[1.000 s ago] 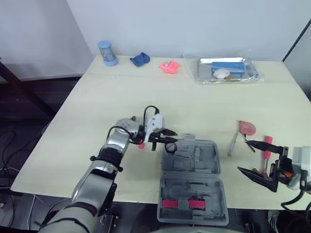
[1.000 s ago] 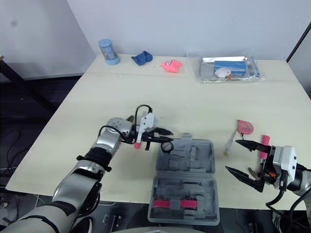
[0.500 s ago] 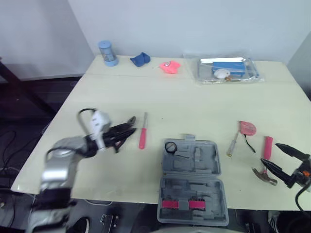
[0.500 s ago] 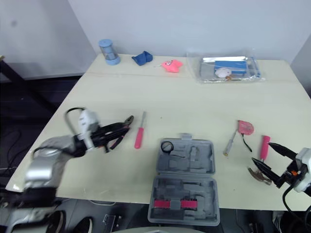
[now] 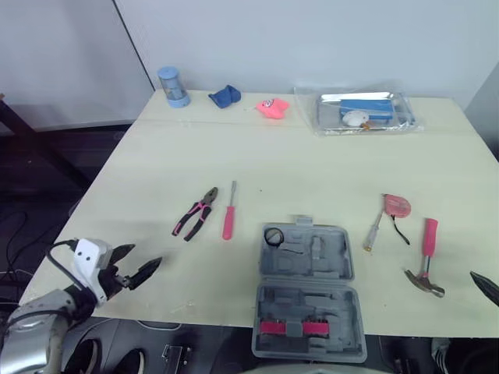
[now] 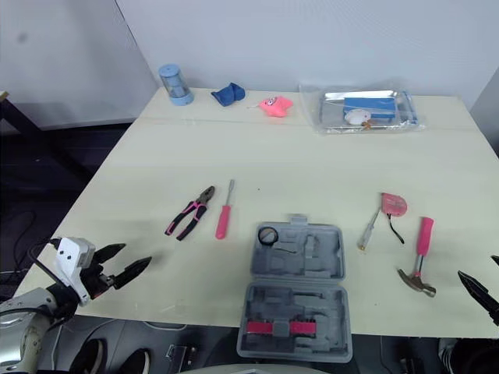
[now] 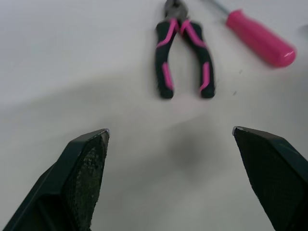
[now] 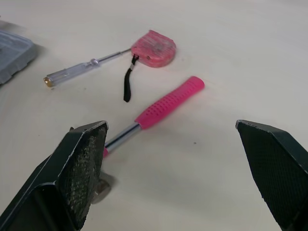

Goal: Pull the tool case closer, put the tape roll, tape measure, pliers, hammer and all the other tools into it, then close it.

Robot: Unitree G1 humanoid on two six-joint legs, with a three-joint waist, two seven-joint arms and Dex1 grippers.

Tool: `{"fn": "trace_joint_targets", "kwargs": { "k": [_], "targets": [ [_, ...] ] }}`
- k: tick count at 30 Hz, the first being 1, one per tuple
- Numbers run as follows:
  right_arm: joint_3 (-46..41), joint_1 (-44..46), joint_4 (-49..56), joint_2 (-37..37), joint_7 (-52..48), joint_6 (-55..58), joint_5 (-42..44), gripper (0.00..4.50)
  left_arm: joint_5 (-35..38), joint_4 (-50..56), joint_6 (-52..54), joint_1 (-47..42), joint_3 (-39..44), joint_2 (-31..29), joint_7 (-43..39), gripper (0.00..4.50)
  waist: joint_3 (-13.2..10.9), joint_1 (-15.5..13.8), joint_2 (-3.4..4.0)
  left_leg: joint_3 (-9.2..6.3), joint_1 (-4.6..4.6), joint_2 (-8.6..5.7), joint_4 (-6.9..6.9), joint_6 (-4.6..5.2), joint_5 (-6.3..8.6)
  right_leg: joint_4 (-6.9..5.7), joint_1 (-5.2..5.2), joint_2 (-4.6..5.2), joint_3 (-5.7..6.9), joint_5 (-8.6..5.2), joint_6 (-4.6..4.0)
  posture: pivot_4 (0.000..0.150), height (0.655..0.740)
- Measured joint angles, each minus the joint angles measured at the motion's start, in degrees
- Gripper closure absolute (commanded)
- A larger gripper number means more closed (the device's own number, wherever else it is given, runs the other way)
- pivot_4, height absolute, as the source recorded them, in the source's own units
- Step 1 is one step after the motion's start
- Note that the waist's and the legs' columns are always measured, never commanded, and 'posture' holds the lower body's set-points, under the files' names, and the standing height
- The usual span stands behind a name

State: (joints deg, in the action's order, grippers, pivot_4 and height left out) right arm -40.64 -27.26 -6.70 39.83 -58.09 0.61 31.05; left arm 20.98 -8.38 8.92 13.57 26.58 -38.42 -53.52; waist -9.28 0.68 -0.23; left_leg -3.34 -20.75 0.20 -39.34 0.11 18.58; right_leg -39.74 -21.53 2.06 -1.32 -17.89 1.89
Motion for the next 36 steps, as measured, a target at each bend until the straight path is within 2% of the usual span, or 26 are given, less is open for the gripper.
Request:
{"fn": "trace_joint_targets", "kwargs": {
  "k": [15,22,26,28,36],
  "targets": [
    [-1.2,-4.6,18.4,-1.6,7.7,10.5,2.7,0.0,0.1,-1.3,-2.0,-1.0,0.0,-0.3,-0.2,0.04,0.0,0.0,0.01,-0.01,-0.01,0.01,0.05,-0.01,0.0,0.03,-0.02,0.06,0.0,0.0,0.0,0.15,0.74],
    [-1.4,-4.0,25.3,-1.7,11.0,14.8,4.0,0.0,2.4,3.6,-0.8,-1.4,-0.7,-0.7,-3.2,0.04,0.0,0.0,0.01,-0.02,-0.02,0.01,0.04,-0.01,0.0,0.03,-0.02,0.07,0.01,0.0,0.0,0.15,0.74],
    [-0.1,-0.8,29.1,-1.2,14.5,18.3,4.0,0.0,4.5,9.0,1.4,-2.5,-2.7,-1.6,-5.2,0.04,0.0,0.0,0.0,-0.02,-0.03,0.01,0.04,-0.01,0.0,0.03,-0.02,0.06,0.01,0.0,0.0,0.15,0.74],
    [3.3,3.3,30.1,-0.7,19.3,22.2,2.1,0.0,6.7,13.9,4.3,-4.6,-4.5,-3.0,-6.2,0.04,0.0,0.0,-0.05,-0.03,-0.04,0.01,0.04,-0.02,-0.01,0.03,-0.02,0.05,0.04,0.0,0.0,0.15,0.74],
    [12.2,13.9,28.2,-2.2,30.8,32.0,-3.1,0.0,10.8,23.1,10.2,-14.1,-11.0,-6.4,-8.8,0.04,0.0,0.0,-0.05,-0.02,-0.1,-0.01,0.04,-0.06,-0.04,0.03,-0.06,-0.06,0.03,0.0,0.0,0.15,0.74]
  ]
}}
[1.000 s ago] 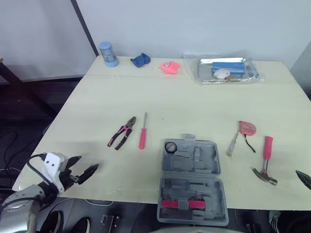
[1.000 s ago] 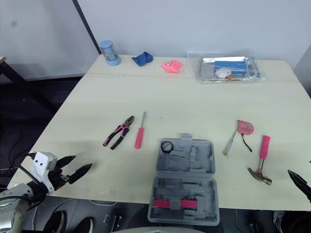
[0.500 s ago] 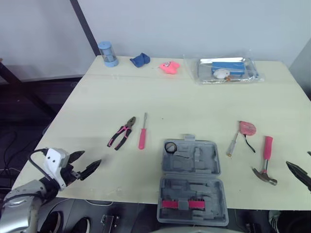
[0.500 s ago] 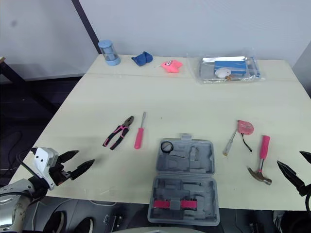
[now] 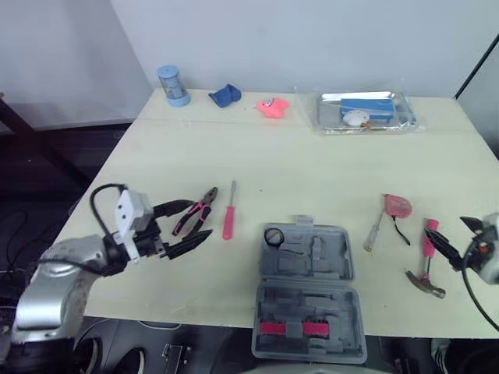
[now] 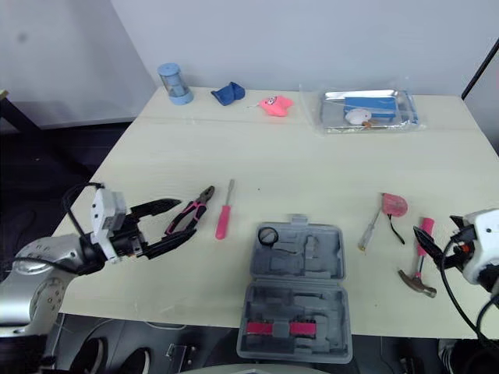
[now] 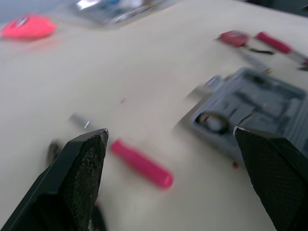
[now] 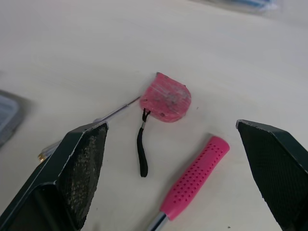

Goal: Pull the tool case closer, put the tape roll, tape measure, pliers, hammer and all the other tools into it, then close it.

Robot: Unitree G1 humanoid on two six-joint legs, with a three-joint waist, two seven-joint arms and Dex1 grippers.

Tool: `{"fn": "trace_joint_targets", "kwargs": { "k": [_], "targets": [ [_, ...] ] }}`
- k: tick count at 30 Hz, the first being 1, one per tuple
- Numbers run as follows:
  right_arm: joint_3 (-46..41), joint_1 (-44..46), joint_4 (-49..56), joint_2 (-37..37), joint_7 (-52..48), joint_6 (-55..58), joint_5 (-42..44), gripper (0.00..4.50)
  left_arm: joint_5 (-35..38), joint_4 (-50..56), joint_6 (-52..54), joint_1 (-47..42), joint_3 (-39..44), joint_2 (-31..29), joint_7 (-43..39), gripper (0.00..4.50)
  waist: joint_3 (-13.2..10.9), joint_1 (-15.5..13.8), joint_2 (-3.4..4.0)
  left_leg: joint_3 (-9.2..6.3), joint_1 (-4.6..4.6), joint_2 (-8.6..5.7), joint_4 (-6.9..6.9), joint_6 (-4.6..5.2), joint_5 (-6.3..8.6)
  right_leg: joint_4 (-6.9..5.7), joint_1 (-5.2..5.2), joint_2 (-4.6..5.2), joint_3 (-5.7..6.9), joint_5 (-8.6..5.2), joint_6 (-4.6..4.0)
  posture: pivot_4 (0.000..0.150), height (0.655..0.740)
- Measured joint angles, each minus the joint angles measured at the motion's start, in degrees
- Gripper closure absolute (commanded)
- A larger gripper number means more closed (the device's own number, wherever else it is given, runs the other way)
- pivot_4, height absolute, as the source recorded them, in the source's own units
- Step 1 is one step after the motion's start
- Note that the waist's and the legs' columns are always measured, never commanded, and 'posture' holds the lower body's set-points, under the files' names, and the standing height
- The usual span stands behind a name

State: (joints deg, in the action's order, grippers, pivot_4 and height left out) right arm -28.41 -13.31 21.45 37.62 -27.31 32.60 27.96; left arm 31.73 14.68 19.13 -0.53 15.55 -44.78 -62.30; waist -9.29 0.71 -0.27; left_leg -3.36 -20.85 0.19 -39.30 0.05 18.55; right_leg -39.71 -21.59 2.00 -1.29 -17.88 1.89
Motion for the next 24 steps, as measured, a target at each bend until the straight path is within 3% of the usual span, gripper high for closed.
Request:
{"fn": "trace_joint_targets", "kwargs": {
  "k": [8,24],
  "targets": [
    [5.3,5.5,-7.0,-5.7,6.2,2.1,-3.6,0.0,2.8,3.1,4.0,-8.6,-4.8,-2.2,-3.5,0.04,0.0,0.2,0.05,0.06,0.02,-0.02,0.01,0.01,0.0,0.0,-0.01,-0.07,-0.07,-0.01,0.0,0.15,0.74],
    [15.2,14.5,-17.8,-12.6,9.0,-4.4,-12.3,0.0,6.6,7.1,7.9,-13.0,-7.2,-3.4,-6.3,0.04,0.0,0.3,0.1,0.05,0.03,-0.02,0.0,-0.15,-0.09,-0.02,-0.04,-0.15,-0.12,-0.01,0.0,0.15,0.74]
  ]
}}
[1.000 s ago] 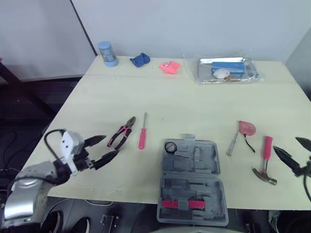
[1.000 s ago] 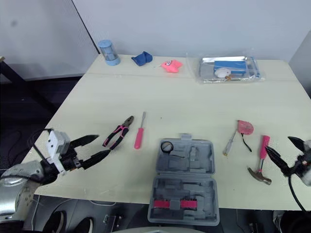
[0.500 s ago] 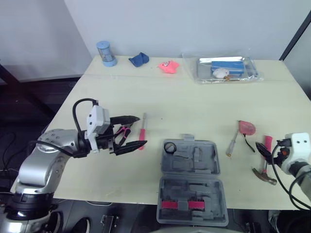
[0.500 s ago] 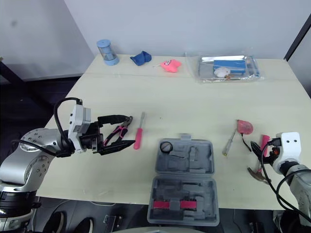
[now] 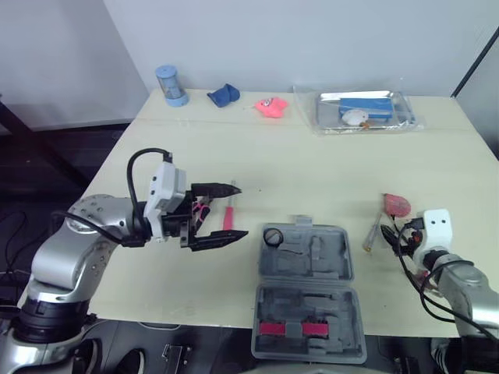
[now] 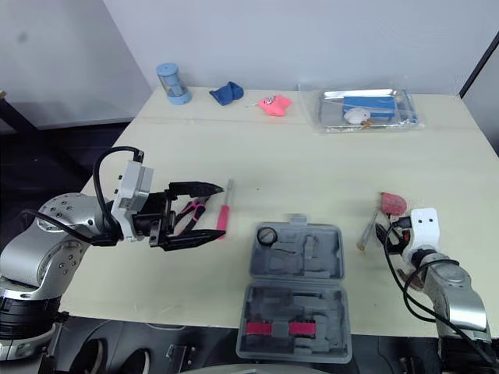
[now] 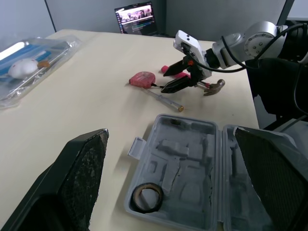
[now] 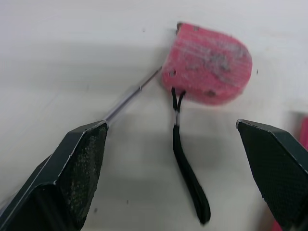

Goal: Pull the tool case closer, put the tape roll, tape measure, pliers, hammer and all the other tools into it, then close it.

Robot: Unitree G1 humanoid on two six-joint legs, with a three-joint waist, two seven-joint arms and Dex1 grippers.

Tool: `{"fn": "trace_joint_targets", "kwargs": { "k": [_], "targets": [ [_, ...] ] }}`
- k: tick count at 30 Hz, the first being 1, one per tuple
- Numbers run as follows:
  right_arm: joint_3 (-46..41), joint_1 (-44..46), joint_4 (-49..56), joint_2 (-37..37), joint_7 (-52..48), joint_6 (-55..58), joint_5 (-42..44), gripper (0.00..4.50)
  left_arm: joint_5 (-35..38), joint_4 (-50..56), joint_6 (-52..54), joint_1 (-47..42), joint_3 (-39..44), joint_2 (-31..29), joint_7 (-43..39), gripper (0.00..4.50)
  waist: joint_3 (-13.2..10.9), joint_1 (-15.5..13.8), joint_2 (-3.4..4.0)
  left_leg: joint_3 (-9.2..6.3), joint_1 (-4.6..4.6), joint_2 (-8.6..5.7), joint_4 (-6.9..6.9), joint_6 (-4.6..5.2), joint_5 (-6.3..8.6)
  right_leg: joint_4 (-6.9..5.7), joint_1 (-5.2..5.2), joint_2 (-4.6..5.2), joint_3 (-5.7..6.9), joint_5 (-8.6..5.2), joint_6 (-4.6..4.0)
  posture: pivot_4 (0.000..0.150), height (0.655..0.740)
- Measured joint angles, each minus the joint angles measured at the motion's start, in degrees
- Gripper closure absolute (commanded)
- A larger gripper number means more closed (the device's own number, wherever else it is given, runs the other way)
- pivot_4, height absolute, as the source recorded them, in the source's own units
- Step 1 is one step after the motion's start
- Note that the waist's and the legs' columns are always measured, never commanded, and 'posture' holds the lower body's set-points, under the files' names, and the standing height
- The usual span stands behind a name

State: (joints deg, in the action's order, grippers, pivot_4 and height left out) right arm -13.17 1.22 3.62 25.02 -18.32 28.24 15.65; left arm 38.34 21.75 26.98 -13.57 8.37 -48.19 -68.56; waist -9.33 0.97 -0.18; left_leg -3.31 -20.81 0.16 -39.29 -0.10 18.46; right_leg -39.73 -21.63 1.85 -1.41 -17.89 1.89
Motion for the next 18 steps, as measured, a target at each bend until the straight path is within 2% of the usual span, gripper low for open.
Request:
{"fn": "trace_joint_targets", "kwargs": {
  "k": [8,16,17,18],
  "targets": [
    [-0.3,5.0,-6.4,-1.8,1.2,-1.2,-0.6,0.0,0.1,0.3,0.2,-1.0,-0.1,0.0,0.6,0.04,0.0,0.2,0.0,0.0,0.03,0.0,0.0,0.01,0.0,-0.05,-0.01,-0.02,-0.02,0.0,0.0,0.15,0.74],
    [-0.3,6.1,-9.2,-1.7,1.0,-1.4,-1.2,0.0,0.1,0.9,0.3,-1.0,-0.1,0.0,1.5,0.04,0.0,0.1,0.0,0.02,0.0,0.0,0.0,0.01,0.0,-0.01,-0.02,-0.01,-0.05,0.0,0.0,0.15,0.74],
    [-0.3,6.2,-9.4,-1.7,1.1,-1.4,-1.2,0.51,0.1,1.3,0.3,-1.0,-0.1,0.0,1.5,0.0,0.0,0.1,0.0,0.0,0.0,0.0,0.0,0.01,0.01,-0.02,-0.02,-0.02,-0.04,0.0,0.0,0.15,0.74],
    [-0.3,6.5,-9.8,-1.8,1.4,-1.5,-1.2,0.82,0.1,1.6,0.3,-1.0,-0.1,0.0,1.5,0.0,0.0,0.1,0.0,0.01,0.01,0.0,0.0,0.01,0.01,-0.03,-0.02,-0.02,-0.04,0.0,0.0,0.15,0.74]
  ]
}}
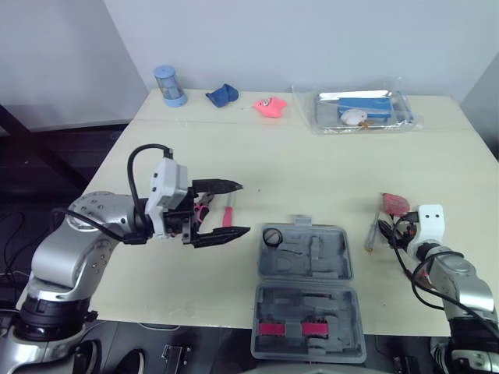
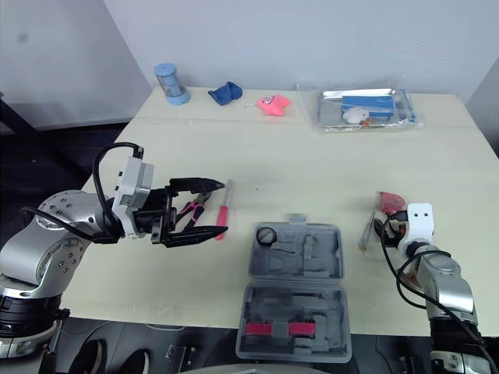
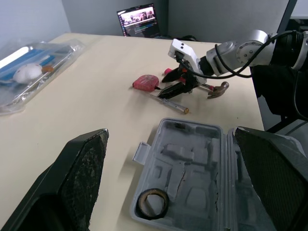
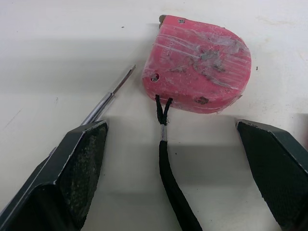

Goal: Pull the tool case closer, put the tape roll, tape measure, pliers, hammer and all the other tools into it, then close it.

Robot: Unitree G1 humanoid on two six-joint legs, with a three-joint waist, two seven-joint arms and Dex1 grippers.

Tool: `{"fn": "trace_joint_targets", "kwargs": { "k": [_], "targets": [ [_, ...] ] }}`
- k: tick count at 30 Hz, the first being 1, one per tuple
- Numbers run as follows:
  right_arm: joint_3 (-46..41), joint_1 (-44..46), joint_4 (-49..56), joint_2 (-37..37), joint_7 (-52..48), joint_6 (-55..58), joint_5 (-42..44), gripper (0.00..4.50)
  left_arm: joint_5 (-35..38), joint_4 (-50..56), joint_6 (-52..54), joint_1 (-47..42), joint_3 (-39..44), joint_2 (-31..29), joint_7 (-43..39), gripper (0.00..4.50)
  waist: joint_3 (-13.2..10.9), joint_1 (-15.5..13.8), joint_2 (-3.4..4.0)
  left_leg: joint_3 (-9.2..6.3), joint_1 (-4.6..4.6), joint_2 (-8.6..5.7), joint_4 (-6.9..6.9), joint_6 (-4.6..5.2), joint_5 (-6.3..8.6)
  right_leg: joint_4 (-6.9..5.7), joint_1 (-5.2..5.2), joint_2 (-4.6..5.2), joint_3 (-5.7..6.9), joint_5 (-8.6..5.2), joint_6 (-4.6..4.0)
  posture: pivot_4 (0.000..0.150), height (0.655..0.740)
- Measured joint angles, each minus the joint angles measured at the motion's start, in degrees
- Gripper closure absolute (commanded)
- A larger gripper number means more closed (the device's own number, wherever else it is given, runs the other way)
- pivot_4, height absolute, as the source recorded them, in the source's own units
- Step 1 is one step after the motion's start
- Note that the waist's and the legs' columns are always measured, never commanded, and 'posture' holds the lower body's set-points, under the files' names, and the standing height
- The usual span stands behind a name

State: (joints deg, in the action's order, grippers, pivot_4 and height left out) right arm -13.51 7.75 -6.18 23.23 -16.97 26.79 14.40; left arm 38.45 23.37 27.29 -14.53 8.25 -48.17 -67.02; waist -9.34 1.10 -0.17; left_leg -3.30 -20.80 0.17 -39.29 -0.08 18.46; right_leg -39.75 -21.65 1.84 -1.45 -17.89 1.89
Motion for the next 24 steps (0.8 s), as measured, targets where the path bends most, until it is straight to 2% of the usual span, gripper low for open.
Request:
{"fn": "trace_joint_targets", "kwargs": {
  "k": [1,2,5,6,7,8,18,24],
  "targets": [
    [0.0,0.1,-0.1,0.0,0.1,0.0,0.0,1.1,0.0,0.2,0.0,0.0,0.0,0.0,0.0,0.0,0.0,0.0,0.0,0.0,0.01,0.0,0.0,0.0,0.0,-0.01,0.0,0.0,0.0,0.0,0.0,0.15,0.74],
    [0.0,0.2,-0.2,-0.1,0.1,-0.1,0.0,1.67,0.0,0.3,0.0,0.0,0.0,0.0,0.0,0.0,0.0,0.0,0.0,0.0,0.01,0.0,0.0,0.01,0.0,-0.01,0.0,0.0,0.0,0.0,0.0,0.15,0.74],
    [-0.5,0.2,-0.4,-0.4,0.3,-0.2,0.1,2.87,0.0,0.4,0.0,0.0,0.0,0.1,0.3,0.0,0.0,0.0,0.0,0.0,0.01,0.0,0.0,0.03,0.02,-0.01,0.0,0.0,0.0,0.0,0.0,0.15,0.74],
    [-0.6,0.2,-0.4,-0.4,0.4,-0.2,0.1,3.53,0.0,0.4,0.0,0.1,0.0,0.1,0.4,0.0,0.0,0.0,0.0,0.0,0.01,0.0,0.0,0.03,0.02,-0.01,0.0,0.0,0.0,0.0,0.0,0.15,0.74],
    [-0.7,0.2,-0.4,-0.4,0.4,-0.2,0.1,3.86,0.0,0.4,0.0,0.1,0.0,0.1,0.4,0.0,0.0,0.0,0.0,0.01,0.01,0.0,0.0,0.02,0.01,-0.01,0.0,0.0,-0.01,0.0,0.0,0.15,0.74],
    [-0.7,0.2,-0.4,-0.4,0.4,-0.2,0.1,4.43,0.0,0.4,0.0,0.2,0.0,0.1,0.5,0.0,0.0,0.0,0.0,0.0,0.0,0.0,0.0,0.01,0.0,0.0,0.0,0.0,-0.01,0.0,0.0,0.15,0.74],
    [-0.8,-1.5,1.6,-0.4,0.2,0.4,0.2,4.43,0.0,0.4,-0.2,0.5,-0.1,0.1,0.5,0.0,0.0,-0.1,0.0,-0.02,-0.01,0.0,0.0,0.06,0.03,0.01,0.0,0.0,0.01,0.0,0.0,0.15,0.74],
    [0.3,-8.6,11.4,0.1,-1.5,4.4,0.9,4.43,0.0,0.4,-0.5,0.7,-0.3,0.5,-0.1,0.0,0.0,-0.2,0.02,-0.04,-0.04,0.01,0.02,0.07,0.04,0.04,-0.01,0.0,0.02,0.0,0.0,0.15,0.74]
  ]
}}
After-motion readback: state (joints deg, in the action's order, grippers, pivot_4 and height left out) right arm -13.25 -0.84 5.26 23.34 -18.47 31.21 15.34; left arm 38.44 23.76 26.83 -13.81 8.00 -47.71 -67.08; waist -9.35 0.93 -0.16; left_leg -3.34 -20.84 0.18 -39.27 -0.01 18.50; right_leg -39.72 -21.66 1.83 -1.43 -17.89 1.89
